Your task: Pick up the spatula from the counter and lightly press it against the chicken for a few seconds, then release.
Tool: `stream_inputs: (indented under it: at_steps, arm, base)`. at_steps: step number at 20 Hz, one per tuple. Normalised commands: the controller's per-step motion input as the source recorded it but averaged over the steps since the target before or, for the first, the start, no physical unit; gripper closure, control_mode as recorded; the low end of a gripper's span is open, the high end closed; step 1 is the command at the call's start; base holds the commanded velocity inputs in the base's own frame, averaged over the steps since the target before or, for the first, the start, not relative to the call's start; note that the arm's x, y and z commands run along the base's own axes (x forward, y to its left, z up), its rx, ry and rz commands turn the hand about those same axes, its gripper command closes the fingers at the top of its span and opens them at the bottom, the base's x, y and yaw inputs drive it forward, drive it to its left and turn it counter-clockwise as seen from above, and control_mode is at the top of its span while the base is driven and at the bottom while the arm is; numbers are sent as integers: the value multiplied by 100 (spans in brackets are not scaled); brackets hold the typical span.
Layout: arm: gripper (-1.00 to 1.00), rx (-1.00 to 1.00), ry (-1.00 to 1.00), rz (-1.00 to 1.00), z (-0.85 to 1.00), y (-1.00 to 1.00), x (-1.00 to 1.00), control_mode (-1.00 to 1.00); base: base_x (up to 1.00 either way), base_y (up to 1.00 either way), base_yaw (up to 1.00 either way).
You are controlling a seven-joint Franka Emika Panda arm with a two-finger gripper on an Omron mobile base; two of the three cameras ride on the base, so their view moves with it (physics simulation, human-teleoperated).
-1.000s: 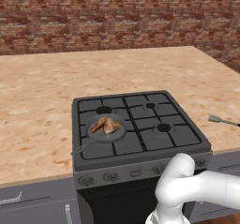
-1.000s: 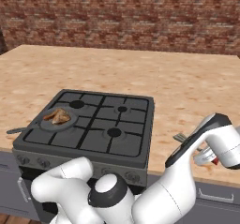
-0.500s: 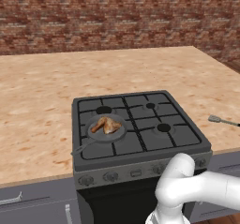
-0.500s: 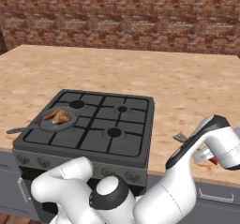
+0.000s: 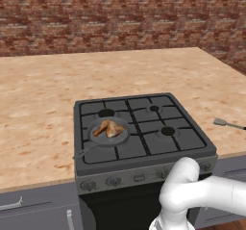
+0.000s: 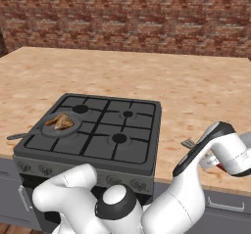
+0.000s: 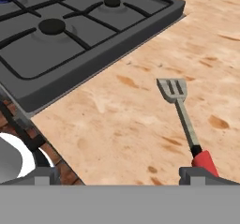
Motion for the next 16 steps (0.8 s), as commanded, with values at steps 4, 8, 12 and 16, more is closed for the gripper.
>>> stream_inputs:
  at_steps: [4,8,12,16]
  arm:
    - [-100,0,3,0,-18,-12,13,-100]
    - [-100,0,3,0,-15,-20,13,-100]
    - [-100,0,4,0,-13,-22,13,-100]
    - [-100,0,4,0,-11,-22,12,-100]
  base:
    - [0,0,0]
    - [0,0,0]
    - [0,0,0]
    - [0,0,0]
